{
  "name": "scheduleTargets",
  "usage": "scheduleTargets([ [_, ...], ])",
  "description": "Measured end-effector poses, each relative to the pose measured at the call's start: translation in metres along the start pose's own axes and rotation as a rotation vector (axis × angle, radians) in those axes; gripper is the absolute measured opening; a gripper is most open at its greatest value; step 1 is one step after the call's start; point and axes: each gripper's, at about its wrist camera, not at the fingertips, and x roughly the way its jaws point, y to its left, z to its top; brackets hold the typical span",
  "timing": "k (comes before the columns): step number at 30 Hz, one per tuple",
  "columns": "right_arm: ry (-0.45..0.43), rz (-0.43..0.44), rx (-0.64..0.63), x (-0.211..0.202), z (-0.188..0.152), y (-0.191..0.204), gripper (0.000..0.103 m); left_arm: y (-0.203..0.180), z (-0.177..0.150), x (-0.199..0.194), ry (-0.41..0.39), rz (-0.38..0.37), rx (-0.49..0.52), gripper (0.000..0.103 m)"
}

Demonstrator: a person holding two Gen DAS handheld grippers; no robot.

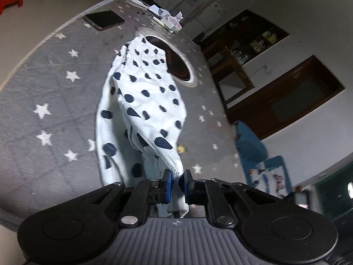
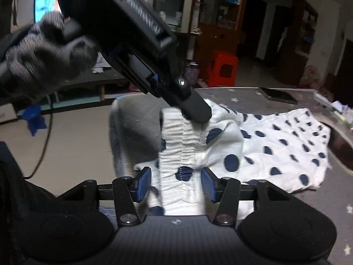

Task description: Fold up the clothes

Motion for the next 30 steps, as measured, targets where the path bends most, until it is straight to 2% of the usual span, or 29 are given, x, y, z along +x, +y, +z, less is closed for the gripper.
scheduleTargets([
  [1,0.003,-0.010,-0.002,-0.001,-0.002,0.001,0.047,0.000,0.001,0.001,0.001,-0.007,-0.006,0.012],
  [2,0.007,-0.018,-0.003,-0.002,-0.004,0.002,0.041,0.001,0.001,0.001,0.002,-0.010,-0.012,0.012],
  [3,0.012,-0.025,-0.006,-0.003,-0.006,0.002,0.031,0.002,0.001,0.002,0.004,-0.014,-0.018,0.012],
  [5,0.017,-0.046,-0.012,-0.008,-0.007,0.003,0.026,0.004,0.001,0.003,0.008,-0.018,-0.029,0.012],
  [6,0.019,-0.050,-0.013,-0.011,-0.007,0.002,0.019,0.007,0.001,0.003,0.010,-0.014,-0.033,0.012],
  [9,0.012,-0.070,-0.022,-0.024,-0.005,-0.001,0.012,0.015,-0.002,0.002,0.019,0.008,-0.041,0.012],
  [11,0.015,-0.070,-0.025,-0.027,-0.005,-0.003,0.012,0.023,-0.007,0.003,0.040,0.034,-0.039,0.012],
  [14,0.038,-0.019,-0.025,-0.024,-0.008,-0.003,0.012,0.035,-0.017,0.010,0.091,0.111,-0.019,0.013],
  [18,0.078,0.056,-0.041,-0.015,-0.012,0.001,0.026,0.047,-0.025,0.012,0.138,0.141,-0.013,0.018],
  [21,0.067,0.112,-0.003,-0.027,-0.008,-0.009,0.027,0.038,-0.019,0.001,0.110,0.166,0.072,0.018],
  [25,0.020,0.159,0.133,-0.045,0.001,-0.037,0.027,0.020,-0.007,-0.013,0.029,0.177,0.177,0.020],
  [30,-0.019,0.062,0.211,-0.033,0.004,-0.064,0.028,0.007,0.004,0.008,-0.017,0.146,0.241,0.020],
])
